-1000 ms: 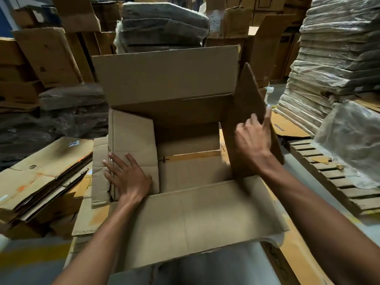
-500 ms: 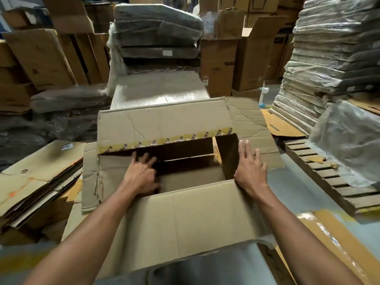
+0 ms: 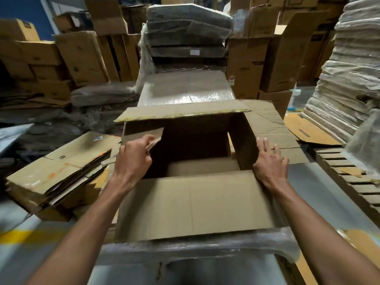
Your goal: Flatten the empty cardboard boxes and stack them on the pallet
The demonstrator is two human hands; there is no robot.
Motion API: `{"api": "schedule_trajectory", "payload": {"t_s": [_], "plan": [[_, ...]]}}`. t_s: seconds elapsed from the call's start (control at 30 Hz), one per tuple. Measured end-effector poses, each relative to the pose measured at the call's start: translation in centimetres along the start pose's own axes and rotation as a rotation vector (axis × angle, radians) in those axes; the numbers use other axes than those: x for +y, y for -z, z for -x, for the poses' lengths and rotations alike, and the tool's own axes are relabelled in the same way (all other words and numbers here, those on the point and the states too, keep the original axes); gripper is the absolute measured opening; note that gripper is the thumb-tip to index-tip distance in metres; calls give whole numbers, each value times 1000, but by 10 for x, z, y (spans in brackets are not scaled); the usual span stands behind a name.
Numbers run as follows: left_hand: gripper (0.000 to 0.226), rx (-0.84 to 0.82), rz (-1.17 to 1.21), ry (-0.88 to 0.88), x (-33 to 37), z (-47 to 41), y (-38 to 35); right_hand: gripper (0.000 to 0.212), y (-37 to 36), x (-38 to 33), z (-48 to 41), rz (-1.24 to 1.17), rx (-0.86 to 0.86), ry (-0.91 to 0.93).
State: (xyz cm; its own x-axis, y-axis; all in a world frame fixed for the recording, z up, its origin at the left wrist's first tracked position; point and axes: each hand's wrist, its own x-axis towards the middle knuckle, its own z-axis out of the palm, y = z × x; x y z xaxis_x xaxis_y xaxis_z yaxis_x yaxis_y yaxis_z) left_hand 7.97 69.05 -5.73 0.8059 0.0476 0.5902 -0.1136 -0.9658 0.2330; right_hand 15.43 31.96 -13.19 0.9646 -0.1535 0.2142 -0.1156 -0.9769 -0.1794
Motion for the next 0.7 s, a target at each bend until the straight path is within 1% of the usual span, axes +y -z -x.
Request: {"api": "schedule_trajectory", "payload": {"t_s": [0.07, 0.13, 0.2, 0.23, 0.3, 0.37, 0.4, 0.47, 0.53, 0.6, 0.63, 0.7], "plan": [[38, 89, -35, -50, -13, -2, 4, 71, 1, 0, -4, 15, 37, 8], [31, 118, -65, -87, -26, -4, 7, 63, 3, -2, -8, 23, 65, 19], [29, 190, -2, -54, -37, -9, 10, 52, 4, -4, -11, 28, 100, 6], [28, 260, 61, 4, -41, -12, 12, 45, 4, -6, -11, 23, 122, -10], [28, 352, 176, 196, -53, -19, 12, 34, 4, -14, -9, 2, 162, -23], [25, 320, 267, 387, -68, -19, 4, 26, 3, -25, -4, -23, 186, 10], [26, 269, 307, 467, -72, -18, -1, 25, 2, -31, 0, -45, 187, 27], [35, 195, 383, 616, -79, -16, -11, 29, -1, -41, 7, -99, 166, 33], [49, 156, 435, 793, -84, -16, -17, 34, -5, -45, 14, -134, 162, 9], [59, 141, 506, 931, -87, -19, -21, 39, -7, -45, 21, -170, 207, -36], [60, 130, 567, 950, -89, -19, -24, 42, -8, -44, 26, -193, 228, -66], [51, 113, 671, 913, -90, -20, -29, 54, -9, -42, 42, -252, 239, -151]]}}
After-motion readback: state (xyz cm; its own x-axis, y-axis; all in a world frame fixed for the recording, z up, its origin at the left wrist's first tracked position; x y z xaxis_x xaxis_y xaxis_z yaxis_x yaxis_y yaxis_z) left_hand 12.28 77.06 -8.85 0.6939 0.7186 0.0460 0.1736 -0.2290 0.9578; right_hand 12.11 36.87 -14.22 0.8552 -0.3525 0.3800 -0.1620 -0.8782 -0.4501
